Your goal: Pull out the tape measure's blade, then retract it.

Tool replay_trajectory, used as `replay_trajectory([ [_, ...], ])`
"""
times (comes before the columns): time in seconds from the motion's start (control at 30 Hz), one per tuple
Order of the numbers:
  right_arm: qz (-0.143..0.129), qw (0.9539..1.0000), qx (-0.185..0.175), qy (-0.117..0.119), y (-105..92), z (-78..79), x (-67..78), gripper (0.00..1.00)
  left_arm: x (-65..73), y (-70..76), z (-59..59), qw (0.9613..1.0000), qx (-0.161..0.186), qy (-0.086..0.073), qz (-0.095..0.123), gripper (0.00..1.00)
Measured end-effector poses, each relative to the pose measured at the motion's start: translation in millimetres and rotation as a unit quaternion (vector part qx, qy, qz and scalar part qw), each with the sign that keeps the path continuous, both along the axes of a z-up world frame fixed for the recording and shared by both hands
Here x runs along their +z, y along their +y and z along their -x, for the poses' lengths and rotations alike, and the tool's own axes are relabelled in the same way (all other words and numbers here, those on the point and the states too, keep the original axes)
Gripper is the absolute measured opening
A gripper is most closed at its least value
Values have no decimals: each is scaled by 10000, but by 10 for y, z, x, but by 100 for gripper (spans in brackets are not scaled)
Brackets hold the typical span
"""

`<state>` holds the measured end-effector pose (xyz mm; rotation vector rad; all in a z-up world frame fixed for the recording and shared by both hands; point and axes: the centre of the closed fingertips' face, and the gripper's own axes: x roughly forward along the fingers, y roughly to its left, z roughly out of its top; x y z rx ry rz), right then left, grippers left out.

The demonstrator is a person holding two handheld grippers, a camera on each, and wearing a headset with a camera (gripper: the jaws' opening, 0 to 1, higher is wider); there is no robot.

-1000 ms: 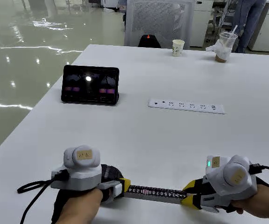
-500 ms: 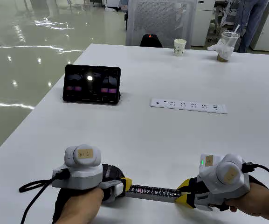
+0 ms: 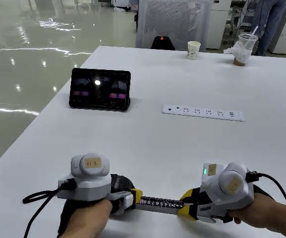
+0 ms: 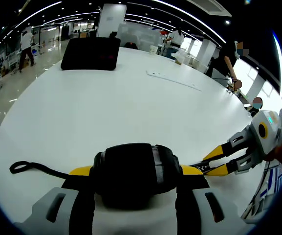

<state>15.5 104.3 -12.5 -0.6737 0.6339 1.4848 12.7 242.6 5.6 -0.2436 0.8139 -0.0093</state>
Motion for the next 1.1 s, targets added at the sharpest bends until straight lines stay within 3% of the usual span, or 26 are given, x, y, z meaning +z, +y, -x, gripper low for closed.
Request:
replay_trajectory([
  [1.1,-213,9995,213,56,531,56,1,11,-8,2,-2,9999,18,40,116,63],
])
